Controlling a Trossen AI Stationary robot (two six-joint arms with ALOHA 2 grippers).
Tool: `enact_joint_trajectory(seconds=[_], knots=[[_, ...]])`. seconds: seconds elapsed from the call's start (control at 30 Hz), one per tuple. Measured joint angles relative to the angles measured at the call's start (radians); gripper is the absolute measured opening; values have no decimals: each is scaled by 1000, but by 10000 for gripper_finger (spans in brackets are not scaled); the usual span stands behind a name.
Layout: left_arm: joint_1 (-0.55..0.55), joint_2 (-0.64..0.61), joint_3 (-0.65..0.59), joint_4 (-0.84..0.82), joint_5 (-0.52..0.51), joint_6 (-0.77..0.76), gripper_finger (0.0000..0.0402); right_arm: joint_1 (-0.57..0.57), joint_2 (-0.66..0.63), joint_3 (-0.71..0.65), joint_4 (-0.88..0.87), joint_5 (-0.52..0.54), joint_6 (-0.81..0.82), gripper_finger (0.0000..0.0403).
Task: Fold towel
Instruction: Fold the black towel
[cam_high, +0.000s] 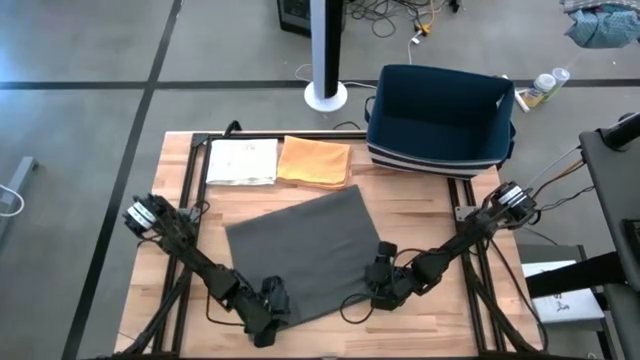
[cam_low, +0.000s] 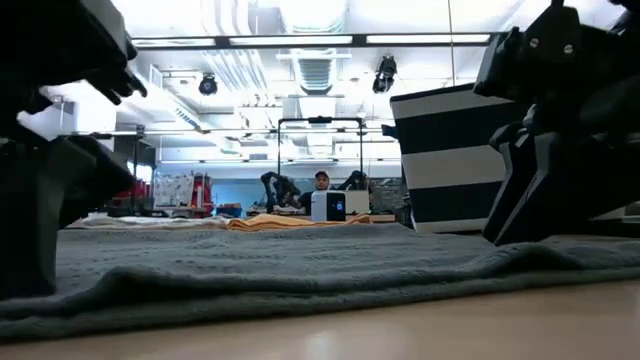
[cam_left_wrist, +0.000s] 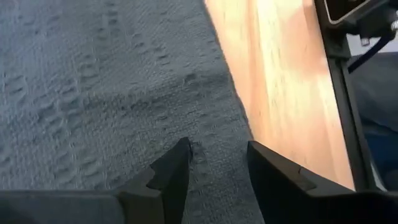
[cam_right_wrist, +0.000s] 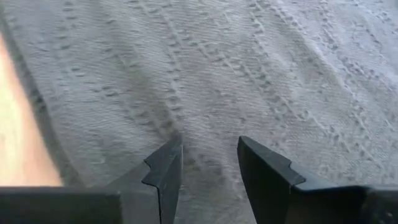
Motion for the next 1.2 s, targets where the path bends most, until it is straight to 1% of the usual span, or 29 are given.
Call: enact_joint_trajectory(seconds=[0.07,0.17,0.33,0.47,0.63,0.7,0.97,1.2], knots=[[-14,2,3,-41,8,-37,148,-1,7,-8,3,2,8,142],[-39,-32,3,-134,43,-86,143,-3,8,-19,8,4,22,136],[-64,-108,-3,-240,79,-106,135,-7,9,-52,22,19,70,129],[-85,-141,-2,-268,79,-150,132,-8,7,-62,17,27,86,130],[-132,-119,-2,-266,61,-205,129,-9,7,-62,18,27,83,137],[-156,-108,-2,-291,54,-238,130,-11,7,-62,18,33,83,137],[-212,-156,1,-479,115,-385,128,-19,9,-63,22,33,70,122],[-231,-180,-1,-503,143,-453,115,-19,2,-65,14,38,63,116]])
